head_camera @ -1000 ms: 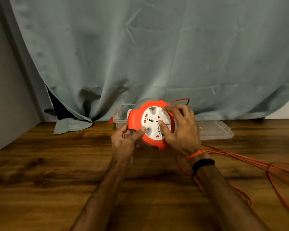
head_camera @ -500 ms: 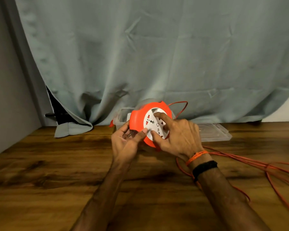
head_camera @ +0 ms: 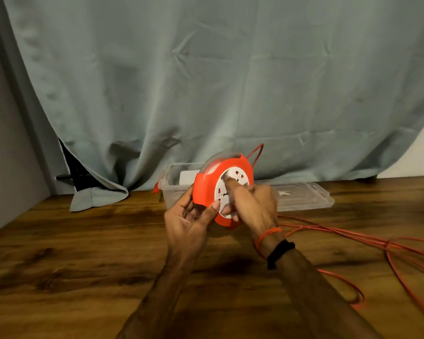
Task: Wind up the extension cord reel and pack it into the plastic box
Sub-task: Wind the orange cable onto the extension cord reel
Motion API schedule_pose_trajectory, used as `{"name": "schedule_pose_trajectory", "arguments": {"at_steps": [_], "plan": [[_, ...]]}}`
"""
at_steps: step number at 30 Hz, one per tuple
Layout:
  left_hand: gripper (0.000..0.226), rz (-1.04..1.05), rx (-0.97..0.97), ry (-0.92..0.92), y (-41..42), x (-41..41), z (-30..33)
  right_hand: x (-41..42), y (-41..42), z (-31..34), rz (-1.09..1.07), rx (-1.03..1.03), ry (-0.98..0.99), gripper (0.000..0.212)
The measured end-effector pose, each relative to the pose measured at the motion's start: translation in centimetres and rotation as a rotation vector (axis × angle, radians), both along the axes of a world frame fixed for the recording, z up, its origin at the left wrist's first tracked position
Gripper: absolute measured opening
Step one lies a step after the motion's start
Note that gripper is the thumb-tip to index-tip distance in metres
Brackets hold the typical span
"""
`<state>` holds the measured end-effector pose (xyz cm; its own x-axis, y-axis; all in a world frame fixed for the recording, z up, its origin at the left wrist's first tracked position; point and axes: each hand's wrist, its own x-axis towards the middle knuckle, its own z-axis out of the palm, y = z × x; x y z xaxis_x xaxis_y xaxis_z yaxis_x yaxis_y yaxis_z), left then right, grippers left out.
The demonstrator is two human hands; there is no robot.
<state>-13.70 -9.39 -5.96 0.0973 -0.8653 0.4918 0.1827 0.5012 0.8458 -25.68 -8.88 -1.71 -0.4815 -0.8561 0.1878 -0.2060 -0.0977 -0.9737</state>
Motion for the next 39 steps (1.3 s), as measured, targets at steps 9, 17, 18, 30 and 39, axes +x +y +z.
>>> {"name": "schedule_pose_trajectory", "arguments": {"at_steps": [9,17,18,30,39], "plan": [[0.056,-0.016,0.065,0.104,-0.1,-0.3,-0.2,-2.6,0.4,0.3,-0.207,-0.14,0.713,0.046],[0.064,-0.018,0.107,0.199,-0.7,0.4,0.1,-3.6,0.5,-0.4,-0.045,-0.472,1.164,0.059],[0.06,-0.027,0.111,0.204,-0.7,0.5,0.1,-3.6,0.5,-0.5,-0.032,-0.482,1.18,0.062],[0.057,-0.061,0.093,0.078,-0.3,0.2,-0.2,-1.2,0.0,-1.2,-0.125,-0.164,0.391,0.051],[0.064,-0.054,0.118,0.085,-0.4,0.3,-0.1,-2.1,0.3,-0.3,-0.118,-0.188,0.616,0.046]]}}
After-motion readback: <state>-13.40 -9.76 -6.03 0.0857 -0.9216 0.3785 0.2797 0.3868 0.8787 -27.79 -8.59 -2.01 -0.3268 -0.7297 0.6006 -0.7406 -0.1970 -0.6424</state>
